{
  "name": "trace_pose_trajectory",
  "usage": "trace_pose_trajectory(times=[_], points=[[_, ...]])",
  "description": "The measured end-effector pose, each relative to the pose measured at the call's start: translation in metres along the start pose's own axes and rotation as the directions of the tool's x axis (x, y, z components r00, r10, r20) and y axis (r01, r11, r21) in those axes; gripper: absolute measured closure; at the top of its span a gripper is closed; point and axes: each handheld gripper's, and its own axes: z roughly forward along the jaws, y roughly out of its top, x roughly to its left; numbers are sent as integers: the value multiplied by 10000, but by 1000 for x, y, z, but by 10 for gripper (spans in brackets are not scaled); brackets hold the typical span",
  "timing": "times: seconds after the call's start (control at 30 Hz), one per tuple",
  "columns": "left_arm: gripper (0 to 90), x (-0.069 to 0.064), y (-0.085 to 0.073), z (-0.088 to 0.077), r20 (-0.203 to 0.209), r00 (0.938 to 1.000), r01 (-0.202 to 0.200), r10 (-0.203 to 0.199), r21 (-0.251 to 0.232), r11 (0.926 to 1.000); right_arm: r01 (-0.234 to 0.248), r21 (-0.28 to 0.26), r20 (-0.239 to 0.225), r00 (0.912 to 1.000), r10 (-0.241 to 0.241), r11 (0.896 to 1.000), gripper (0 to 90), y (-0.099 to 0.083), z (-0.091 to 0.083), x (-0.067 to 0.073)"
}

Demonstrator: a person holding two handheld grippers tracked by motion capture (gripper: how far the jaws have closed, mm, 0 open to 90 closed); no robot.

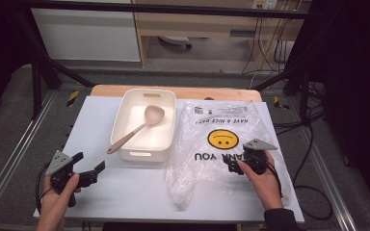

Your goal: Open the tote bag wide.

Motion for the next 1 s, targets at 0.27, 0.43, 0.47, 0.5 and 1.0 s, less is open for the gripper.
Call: trace_pose_trajectory(times=[0.27,0.43,0.47,0.5,1.0], points=[[64,-2,0,1,48,10000,-5,4,119,9999,1,-53,-99,10000,-2,10000,57,5,-7,1],[63,-1,-1,1,2,10000,-16,16,229,9997,-9,-375,113,9999,13,9993,59,17,-19,-7],[63,-1,-2,1,-19,10000,21,-21,222,9998,-71,-463,214,9997,81,9989,62,20,-22,-10],[63,-1,-2,1,-37,10000,4,-3,228,9997,-126,-526,343,9993,144,9985,63,23,-26,-14],[67,2,-2,2,-154,9999,48,-44,287,9996,-737,-281,1703,9824,774,9969,192,34,-41,-107]])
